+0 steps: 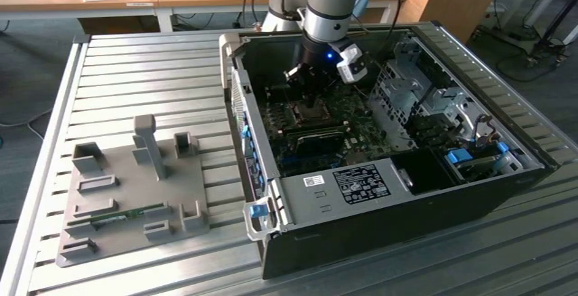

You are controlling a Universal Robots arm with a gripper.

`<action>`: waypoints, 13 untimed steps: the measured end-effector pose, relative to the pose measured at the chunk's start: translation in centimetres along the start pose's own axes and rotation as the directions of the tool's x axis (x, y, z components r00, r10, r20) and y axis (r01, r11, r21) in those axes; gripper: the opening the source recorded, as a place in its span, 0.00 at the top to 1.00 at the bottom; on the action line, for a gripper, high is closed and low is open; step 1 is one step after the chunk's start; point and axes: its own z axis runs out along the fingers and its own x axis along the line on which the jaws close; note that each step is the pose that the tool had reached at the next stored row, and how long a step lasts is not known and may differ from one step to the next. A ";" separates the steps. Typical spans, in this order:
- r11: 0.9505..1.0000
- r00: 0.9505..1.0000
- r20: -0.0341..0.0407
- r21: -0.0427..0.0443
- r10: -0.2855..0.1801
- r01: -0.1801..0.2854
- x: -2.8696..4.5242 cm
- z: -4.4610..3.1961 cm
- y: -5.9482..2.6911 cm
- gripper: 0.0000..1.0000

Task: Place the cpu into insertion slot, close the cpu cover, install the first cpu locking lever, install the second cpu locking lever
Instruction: 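Close the cpu cover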

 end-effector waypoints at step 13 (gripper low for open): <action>1.000 1.000 0.000 0.000 0.000 0.000 0.09 0.05 0.00 0.89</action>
